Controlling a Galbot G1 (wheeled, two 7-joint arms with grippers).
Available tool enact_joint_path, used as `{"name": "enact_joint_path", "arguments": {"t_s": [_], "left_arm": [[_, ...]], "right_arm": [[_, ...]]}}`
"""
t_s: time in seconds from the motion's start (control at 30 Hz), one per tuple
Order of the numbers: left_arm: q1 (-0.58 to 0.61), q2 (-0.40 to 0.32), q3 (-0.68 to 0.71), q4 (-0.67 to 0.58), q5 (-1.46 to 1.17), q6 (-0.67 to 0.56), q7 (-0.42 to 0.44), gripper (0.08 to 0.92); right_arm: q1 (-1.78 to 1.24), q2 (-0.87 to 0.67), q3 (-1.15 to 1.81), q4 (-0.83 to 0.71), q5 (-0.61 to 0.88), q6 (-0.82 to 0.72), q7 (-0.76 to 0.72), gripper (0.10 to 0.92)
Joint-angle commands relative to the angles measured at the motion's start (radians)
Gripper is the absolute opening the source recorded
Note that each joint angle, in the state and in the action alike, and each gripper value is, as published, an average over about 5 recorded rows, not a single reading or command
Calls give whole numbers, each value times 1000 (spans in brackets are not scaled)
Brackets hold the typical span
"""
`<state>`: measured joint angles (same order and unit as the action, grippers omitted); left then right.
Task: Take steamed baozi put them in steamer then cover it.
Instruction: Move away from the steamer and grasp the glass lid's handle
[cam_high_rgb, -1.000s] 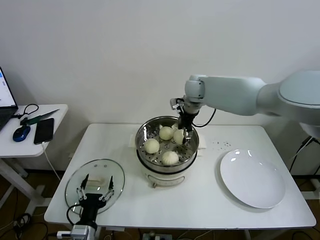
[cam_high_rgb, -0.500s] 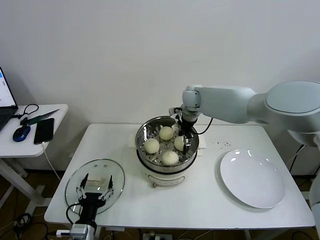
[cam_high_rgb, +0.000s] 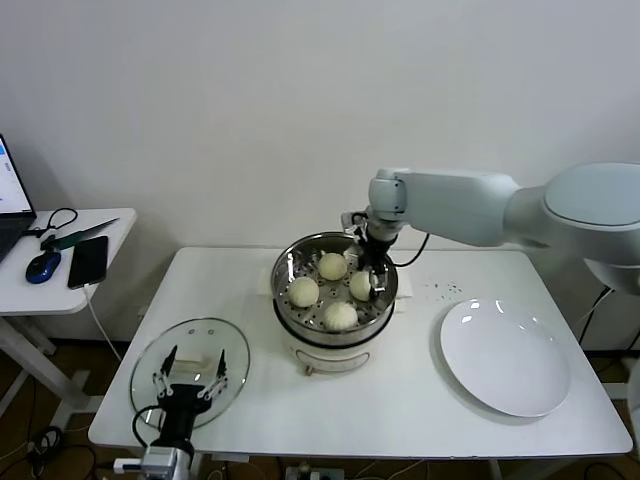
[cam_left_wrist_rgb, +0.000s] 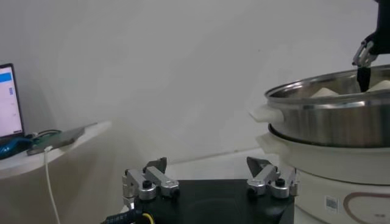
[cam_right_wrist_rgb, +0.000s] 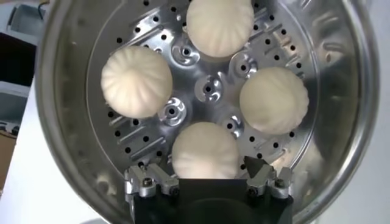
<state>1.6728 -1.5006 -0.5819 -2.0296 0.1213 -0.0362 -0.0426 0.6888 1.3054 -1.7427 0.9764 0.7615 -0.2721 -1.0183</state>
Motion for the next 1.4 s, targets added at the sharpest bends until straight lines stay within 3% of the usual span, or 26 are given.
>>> {"name": "enact_joint_path", "arguments": {"t_s": [0.03, 0.23, 0.47, 0.73, 0.93, 1.17, 1.4], "left_arm": [[1, -1, 1, 1, 5, 0, 0, 823], [1, 0, -3, 0, 9, 0, -1, 823], [-1, -3, -11, -4, 24, 3, -2, 823], [8, -25, -14, -15, 49, 4, -4, 823], [12, -35, -18, -23, 59, 13, -7, 823], [25, -33, -37, -47, 128, 37, -1, 823], [20, -20, -83, -69, 491, 53, 45, 823]], "right_arm": [[48, -103, 90, 80, 0, 10, -15, 823], [76, -273, 187, 195, 15, 95, 81, 823], [-16, -542, 321, 371, 79, 282, 430, 823], [-530, -803, 805, 542, 20, 390, 695, 823], [-1090, -819, 1399, 597, -26, 428, 767, 823], [-1587, -706, 1924, 648, -96, 407, 804, 823], [-1904, -553, 2222, 701, -146, 350, 795, 823]]}}
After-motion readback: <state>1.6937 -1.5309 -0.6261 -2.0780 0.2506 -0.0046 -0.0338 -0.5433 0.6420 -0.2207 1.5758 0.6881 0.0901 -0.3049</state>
